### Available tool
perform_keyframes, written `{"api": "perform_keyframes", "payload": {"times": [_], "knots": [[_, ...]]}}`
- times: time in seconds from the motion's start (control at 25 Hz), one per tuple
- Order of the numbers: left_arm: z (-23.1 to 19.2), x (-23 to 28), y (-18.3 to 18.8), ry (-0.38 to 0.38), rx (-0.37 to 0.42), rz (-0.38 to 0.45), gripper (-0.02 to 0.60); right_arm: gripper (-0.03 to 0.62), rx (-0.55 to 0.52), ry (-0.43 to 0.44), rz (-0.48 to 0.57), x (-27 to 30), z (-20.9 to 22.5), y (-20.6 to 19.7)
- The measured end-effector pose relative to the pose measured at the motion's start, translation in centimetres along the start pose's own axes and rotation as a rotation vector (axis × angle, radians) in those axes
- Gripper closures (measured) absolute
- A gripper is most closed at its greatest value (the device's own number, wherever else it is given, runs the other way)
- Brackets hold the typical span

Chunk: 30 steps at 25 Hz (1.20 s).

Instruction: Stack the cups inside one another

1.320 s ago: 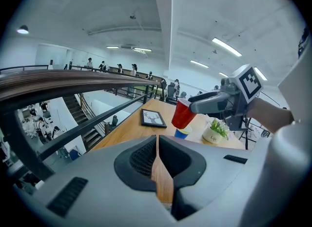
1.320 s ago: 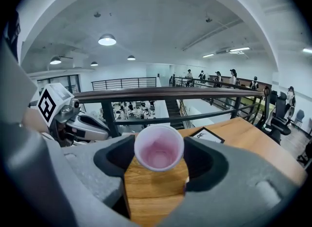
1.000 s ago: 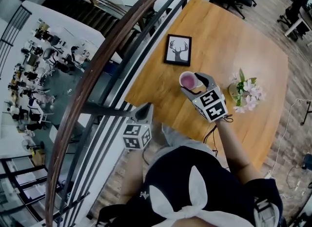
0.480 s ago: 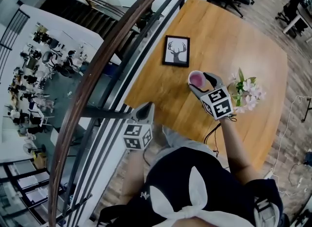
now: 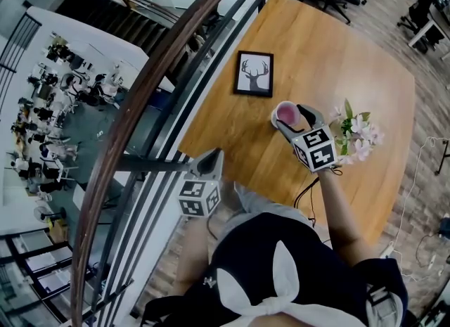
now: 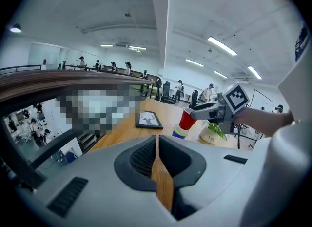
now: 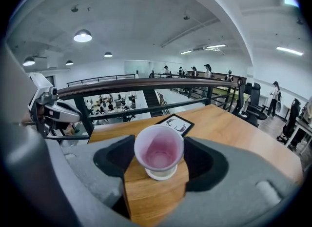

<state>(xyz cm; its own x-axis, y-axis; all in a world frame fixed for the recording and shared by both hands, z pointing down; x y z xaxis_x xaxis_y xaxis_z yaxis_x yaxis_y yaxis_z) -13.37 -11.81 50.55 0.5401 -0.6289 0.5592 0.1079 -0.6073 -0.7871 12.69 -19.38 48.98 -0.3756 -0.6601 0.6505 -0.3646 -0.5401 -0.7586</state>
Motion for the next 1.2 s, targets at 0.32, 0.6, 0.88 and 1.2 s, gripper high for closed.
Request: {"api": "perform_keyframes", "payload": {"times": [0.32, 0.6, 0.88, 1.2], "knots": [[-0.3, 0.4, -0.3, -0.001, -0.015, -0.015, 0.549, 0.279, 0.013, 0.005, -0.015, 1.0, 0.2, -0.5], [-0.5, 0.8, -0.4, -0.007, -0.019, -0.023, 0.549, 0.278, 0.025, 0.013, -0.039, 1.8, 0.3, -1.2], [-0.8, 0.8, -0.4, -0.006, -0.022, -0.029, 0.549, 0.258, 0.036, 0.012, -0.056, 2.2, 0.2, -1.5], [-0.9, 0.8, -0.6, -0.006, -0.025, -0.029, 0.549, 0.311, 0.060, 0.005, 0.002, 1.3, -0.2, -0.9]]}}
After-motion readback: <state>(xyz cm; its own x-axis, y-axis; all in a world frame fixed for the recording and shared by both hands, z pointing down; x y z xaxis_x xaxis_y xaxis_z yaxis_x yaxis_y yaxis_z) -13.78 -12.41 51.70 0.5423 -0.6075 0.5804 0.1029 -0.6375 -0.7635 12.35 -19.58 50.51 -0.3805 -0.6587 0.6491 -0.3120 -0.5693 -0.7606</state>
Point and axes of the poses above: the fingertips, and each gripper's own axes: x forward along the fingers, z to its right, y out of its top, the point moved 6 cm from there along -x, backward along the fingers, and after that the axes turned 5 degrees about -z, right-handed, at the moved point
